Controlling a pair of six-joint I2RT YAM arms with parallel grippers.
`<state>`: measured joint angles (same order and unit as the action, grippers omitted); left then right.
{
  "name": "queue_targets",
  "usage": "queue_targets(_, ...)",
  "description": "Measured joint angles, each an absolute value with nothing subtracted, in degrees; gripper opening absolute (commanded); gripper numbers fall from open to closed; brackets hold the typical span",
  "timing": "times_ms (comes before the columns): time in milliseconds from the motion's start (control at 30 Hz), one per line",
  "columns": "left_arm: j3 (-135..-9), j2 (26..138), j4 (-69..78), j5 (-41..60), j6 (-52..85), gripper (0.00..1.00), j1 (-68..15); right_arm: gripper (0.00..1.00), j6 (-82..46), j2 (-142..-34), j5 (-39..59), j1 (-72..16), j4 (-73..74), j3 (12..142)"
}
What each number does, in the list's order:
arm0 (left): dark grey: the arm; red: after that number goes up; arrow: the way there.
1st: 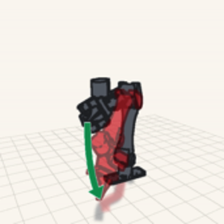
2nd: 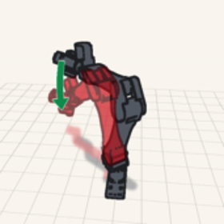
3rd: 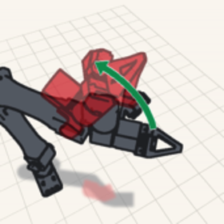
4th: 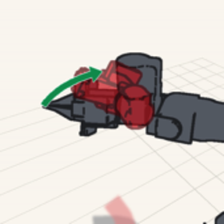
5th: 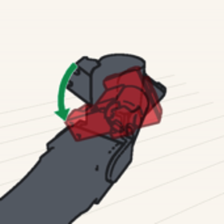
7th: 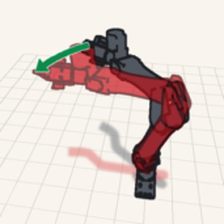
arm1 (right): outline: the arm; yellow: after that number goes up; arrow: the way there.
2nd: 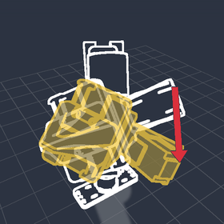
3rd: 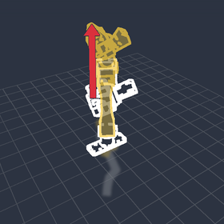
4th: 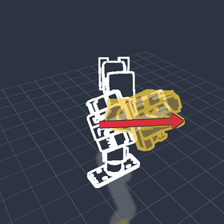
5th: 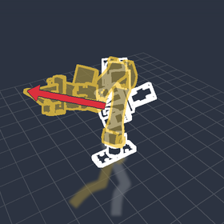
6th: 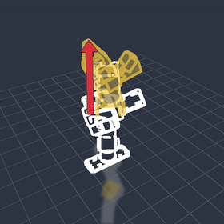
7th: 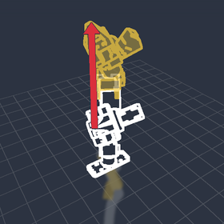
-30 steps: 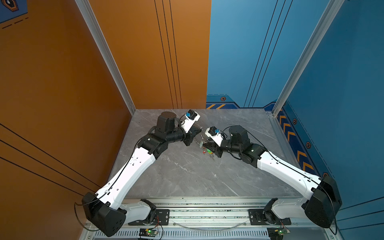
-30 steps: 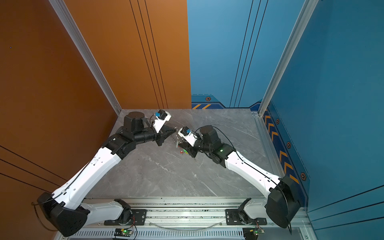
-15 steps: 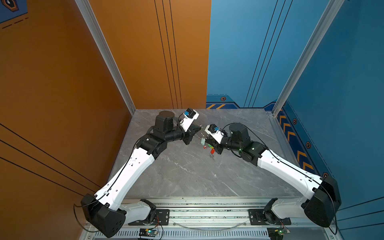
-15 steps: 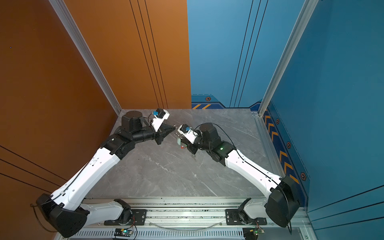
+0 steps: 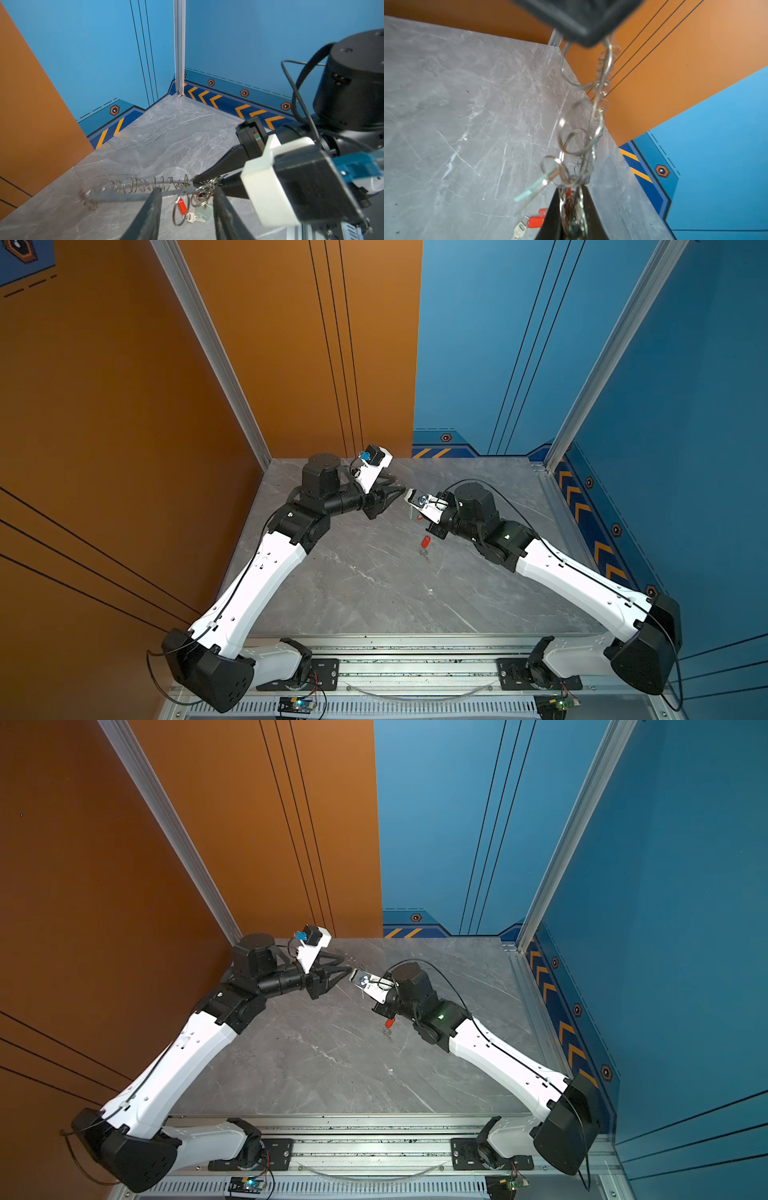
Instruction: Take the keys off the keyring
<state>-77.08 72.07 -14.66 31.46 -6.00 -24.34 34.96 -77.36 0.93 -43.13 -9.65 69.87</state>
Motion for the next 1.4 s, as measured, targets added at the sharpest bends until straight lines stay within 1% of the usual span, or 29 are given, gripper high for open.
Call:
queue_targets(133, -74.02, 69.6, -12.56, 31.31, -4.58, 0.59, -23.88, 0.0, 38.89, -77.36, -1.04, -43.53, -11.66, 72.16)
queue_targets(300, -65.14, 62.83, -7.44, 29.12, -1.89, 0.68, -23.94, 0.0, 41.28, -77.38, -2.22, -44.05, -13.56, 73.8)
queue_targets(500, -57.87, 57.32, -6.35, 25.45, -0.16, 0.74, -23.94, 0.0, 42.24, -77.41, -4.16, -44.38, -13.5, 76.42)
queue_targets(600, -54.19, 54.54, -5.76, 24.12, 0.58, 0.74, -24.23, 0.0, 42.24, -77.49, -4.8, -44.69, -13.52, 76.84)
queue_targets(667, -53.04, 53.98, -5.04, 22.85, 1.06, 0.73, -25.43, 0.0, 42.22, -77.84, -4.95, -45.01, -13.69, 77.17)
queue_targets(767, -51.72, 54.24, -2.35, 18.85, 1.13, 0.73, -29.91, 0.0, 42.19, -78.46, -5.8, -45.76, -13.82, 77.62)
queue_targets(900, -48.56, 55.18, 3.95, 16.56, 2.17, 0.68, -32.97, 0.0, 41.87, -78.48, -6.31, -46.46, -13.96, 77.62)
queue_targets(1100, -48.49, 60.25, 10.46, 17.04, 4.82, 0.6, -31.59, 0.0, 40.84, -78.46, -6.24, -46.89, -13.98, 77.62)
queue_targets(1200, -48.49, 61.67, 14.48, 19.62, 7.2, 0.59, -29.12, 0.0, 40.36, -78.43, -6.22, -46.94, -13.98, 77.62)
queue_targets(1300, -48.51, 62.94, 17.56, 22.74, 8.86, 0.5, -27.4, 0.0, 39.88, -78.43, -6.04, -46.94, -13.98, 77.62)
queue_targets(1400, -48.66, 64.62, 19.18, 25.82, 10.11, 0.48, -27.2, 0.0, 39.35, -78.43, -6.02, -47.0, -13.98, 77.62)
